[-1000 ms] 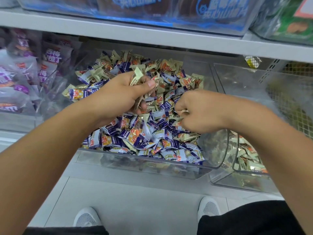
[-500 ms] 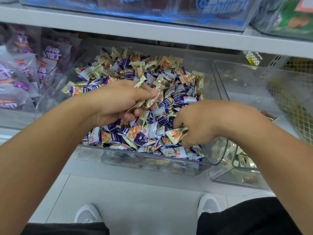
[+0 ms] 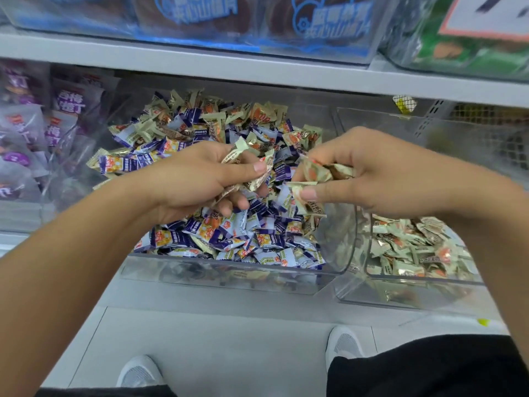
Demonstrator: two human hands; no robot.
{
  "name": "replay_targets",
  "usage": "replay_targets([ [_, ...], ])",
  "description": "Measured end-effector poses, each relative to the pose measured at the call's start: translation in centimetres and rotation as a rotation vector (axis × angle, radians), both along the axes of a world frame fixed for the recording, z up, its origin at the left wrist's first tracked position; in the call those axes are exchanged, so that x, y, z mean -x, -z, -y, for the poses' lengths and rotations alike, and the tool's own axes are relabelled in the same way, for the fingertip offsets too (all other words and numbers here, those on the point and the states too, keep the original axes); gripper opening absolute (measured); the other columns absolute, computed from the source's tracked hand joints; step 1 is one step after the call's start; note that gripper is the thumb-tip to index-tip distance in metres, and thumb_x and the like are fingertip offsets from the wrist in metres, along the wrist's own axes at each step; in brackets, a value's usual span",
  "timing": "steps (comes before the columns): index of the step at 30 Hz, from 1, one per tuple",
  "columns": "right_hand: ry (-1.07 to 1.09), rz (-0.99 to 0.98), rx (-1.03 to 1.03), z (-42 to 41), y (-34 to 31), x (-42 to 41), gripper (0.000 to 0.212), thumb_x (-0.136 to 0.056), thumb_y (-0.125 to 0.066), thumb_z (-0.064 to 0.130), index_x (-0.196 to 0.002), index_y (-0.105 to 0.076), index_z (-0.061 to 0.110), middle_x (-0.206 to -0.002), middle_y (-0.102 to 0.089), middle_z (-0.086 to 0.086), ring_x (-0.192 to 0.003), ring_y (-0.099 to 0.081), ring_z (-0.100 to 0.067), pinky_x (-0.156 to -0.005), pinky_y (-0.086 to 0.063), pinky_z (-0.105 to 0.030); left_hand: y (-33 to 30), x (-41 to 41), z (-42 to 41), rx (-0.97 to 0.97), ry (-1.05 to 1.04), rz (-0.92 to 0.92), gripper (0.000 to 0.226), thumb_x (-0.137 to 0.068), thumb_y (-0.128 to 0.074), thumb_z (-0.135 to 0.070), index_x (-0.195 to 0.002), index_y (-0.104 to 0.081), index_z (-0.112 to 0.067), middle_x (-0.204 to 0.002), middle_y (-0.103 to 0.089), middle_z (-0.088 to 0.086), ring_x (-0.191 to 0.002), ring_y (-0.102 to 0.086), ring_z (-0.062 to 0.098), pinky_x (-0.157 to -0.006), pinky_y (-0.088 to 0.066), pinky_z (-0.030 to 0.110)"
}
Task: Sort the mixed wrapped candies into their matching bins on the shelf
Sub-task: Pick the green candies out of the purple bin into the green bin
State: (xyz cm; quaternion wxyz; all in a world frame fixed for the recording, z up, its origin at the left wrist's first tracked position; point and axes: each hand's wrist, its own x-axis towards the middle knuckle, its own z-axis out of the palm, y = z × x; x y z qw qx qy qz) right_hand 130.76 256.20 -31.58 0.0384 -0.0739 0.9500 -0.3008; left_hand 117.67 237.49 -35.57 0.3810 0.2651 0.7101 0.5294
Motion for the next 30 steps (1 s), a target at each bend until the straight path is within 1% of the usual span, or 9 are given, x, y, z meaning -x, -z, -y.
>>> replay_targets([
  [5, 0.248, 0.063, 0.462, -5.4, -1.0, -5.1, 0.022, -0.09, -0.06, 0.022, -0.088, -0.063, 0.0, -0.049, -0.045, 0.006, -0.044, -0.03, -0.011, -0.042, -0.021, -0.02, -1.7, -3.4, -3.5, -0.135, 0.083, 0.038, 0.035, -0.09, -0.06, -0.025, -0.114, -0.061, 0.0, -0.095, -0.073, 0.013, -0.066, -0.069, 0.016, -0.05, -0.055, 0.02],
  [9, 0.533, 0.17, 0.454, -9.9, 0.8, -6.9, 0.024, -0.089, -0.066, 0.026, -0.074, -0.059, 0.009, -0.056, -0.055, -0.003, -0.048, -0.045, -0.01, -0.042, -0.021, -0.018, -3.3, -6.6, -8.2, -0.164, 0.144, 0.032, 0.026, -0.096, -0.057, -0.018, -0.114, -0.061, 0.0, -0.091, -0.073, 0.014, -0.073, -0.072, 0.019, -0.057, -0.058, 0.022],
  [13, 0.789, 0.235, 0.463, -12.5, 2.4, -7.4, 0.025, -0.087, -0.074, 0.026, -0.098, -0.066, 0.005, -0.082, -0.071, -0.014, -0.07, -0.069, -0.017, -0.036, -0.02, -0.017, -3.9, -8.2, -13.2, -0.092, 0.162, 0.088, 0.02, -0.098, -0.056, -0.012, -0.114, -0.058, 0.0, -0.093, -0.069, 0.017, -0.076, -0.071, 0.02, -0.066, -0.062, 0.026],
  [16, 0.908, 0.202, 0.505, -13.4, 2.3, -7.8, 0.023, -0.084, -0.078, 0.021, -0.09, -0.062, 0.005, -0.077, -0.074, -0.016, -0.069, -0.072, -0.019, -0.034, -0.017, -0.015, -3.7, -8.4, -16.1, -0.004, 0.138, 0.112, 0.011, -0.099, -0.054, -0.009, -0.106, -0.06, -0.003, -0.095, -0.07, 0.014, -0.086, -0.07, 0.02, -0.082, -0.06, 0.035],
  [21, 0.942, 0.254, 0.565, -14.2, 2.0, -8.5, 0.026, -0.095, -0.066, 0.025, -0.102, -0.067, 0.001, -0.084, -0.077, -0.014, -0.068, -0.072, -0.018, -0.032, -0.021, -0.014, -3.1, -7.5, -18.6, 0.179, 0.133, -0.002, 0.037, -0.098, -0.059, -0.021, -0.132, -0.052, -0.006, -0.126, -0.063, 0.012, -0.119, -0.058, 0.034, -0.101, -0.049, 0.049],
  [24, 0.921, 0.296, 0.521, -14.4, 1.9, -8.8, 0.034, -0.096, -0.063, 0.037, -0.107, -0.067, 0.005, -0.087, -0.077, -0.013, -0.059, -0.064, -0.014, -0.032, -0.022, -0.015, -2.7, -7.3, -19.3, 0.217, 0.148, -0.199, 0.031, -0.095, -0.064, -0.023, -0.12, -0.057, -0.007, -0.115, -0.067, 0.011, -0.099, -0.068, 0.022, -0.087, -0.058, 0.039],
  [26, 0.91, 0.293, 0.466, -14.5, 2.1, -8.8, 0.04, -0.095, -0.063, 0.045, -0.108, -0.069, 0.008, -0.09, -0.077, -0.011, -0.056, -0.059, -0.013, -0.033, -0.024, -0.016, -2.6, -7.4, -19.6, 0.273, 0.194, -0.598, 0.03, -0.093, -0.068, -0.027, -0.116, -0.06, -0.009, -0.105, -0.069, 0.009, -0.084, -0.069, 0.018, -0.078, -0.059, 0.032],
  [28, 0.901, 0.268, 0.419, -14.4, 2.2, -8.5, 0.046, -0.092, -0.061, 0.053, -0.107, -0.07, 0.01, -0.092, -0.078, -0.008, -0.057, -0.058, -0.012, -0.036, -0.026, -0.017, -2.8, -7.7, -19.4, 0.298, 0.268, -0.953, 0.043, -0.089, -0.071, -0.035, -0.123, -0.06, -0.012, -0.113, -0.067, 0.005, -0.095, -0.064, 0.019, -0.084, -0.051, 0.029],
  [30, 0.894, 0.251, 0.432, -14.2, 2.3, -8.2, 0.052, -0.089, -0.059, 0.061, -0.108, -0.069, 0.014, -0.095, -0.077, -0.007, -0.06, -0.063, -0.012, -0.04, -0.033, -0.019, -2.8, -8.0, -19.0, 0.259, 0.368, -1.005, 0.054, -0.088, -0.071, -0.038, -0.134, -0.055, -0.016, -0.127, -0.062, 0.001, -0.112, -0.059, 0.016, -0.093, -0.043, 0.024],
])
